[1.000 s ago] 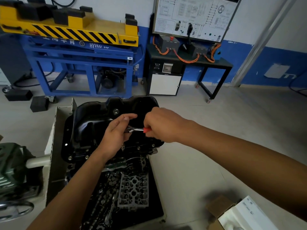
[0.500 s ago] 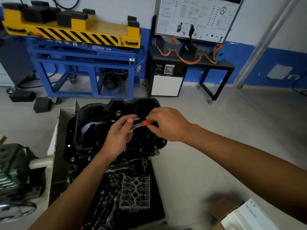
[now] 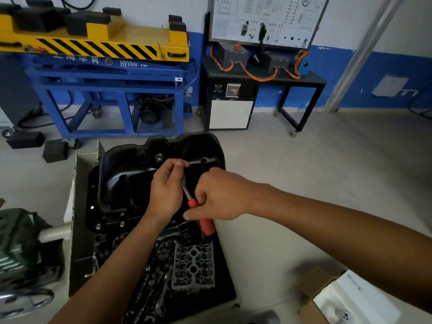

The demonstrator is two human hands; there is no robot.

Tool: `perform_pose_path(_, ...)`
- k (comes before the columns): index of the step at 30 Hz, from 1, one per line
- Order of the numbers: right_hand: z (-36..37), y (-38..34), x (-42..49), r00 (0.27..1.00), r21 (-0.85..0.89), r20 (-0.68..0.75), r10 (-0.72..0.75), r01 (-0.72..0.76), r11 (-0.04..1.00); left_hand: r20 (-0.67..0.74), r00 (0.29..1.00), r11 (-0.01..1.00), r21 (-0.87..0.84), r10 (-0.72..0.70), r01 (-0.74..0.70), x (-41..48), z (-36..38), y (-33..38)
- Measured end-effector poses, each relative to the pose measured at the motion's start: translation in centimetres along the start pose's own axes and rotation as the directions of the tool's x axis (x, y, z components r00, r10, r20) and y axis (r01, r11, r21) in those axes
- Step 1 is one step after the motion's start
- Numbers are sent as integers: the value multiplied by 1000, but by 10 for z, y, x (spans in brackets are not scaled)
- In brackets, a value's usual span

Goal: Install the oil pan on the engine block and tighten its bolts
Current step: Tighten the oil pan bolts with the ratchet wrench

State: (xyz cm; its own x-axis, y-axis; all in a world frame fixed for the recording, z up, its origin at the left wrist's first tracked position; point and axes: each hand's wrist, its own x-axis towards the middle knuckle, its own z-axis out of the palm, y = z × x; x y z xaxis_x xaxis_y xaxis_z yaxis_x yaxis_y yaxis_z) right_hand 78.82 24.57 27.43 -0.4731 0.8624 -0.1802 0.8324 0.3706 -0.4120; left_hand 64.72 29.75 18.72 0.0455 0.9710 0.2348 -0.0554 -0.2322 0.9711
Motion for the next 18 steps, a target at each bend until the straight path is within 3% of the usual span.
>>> perform_pose_path(7,-12,4,7,996,-24,89,28,-26,999,97,995,999,-20,-24,26,0,-6,3)
perform_pose_path(12,-33,8,12,987,-246,119,108,-76,966,175,981,994,-44,-89,98,-1,-13,5)
perform_pose_path(18,-41,21,28,990,-433,-96,104,-135,891,293,943,984,-36,-159,177,0,-17,10)
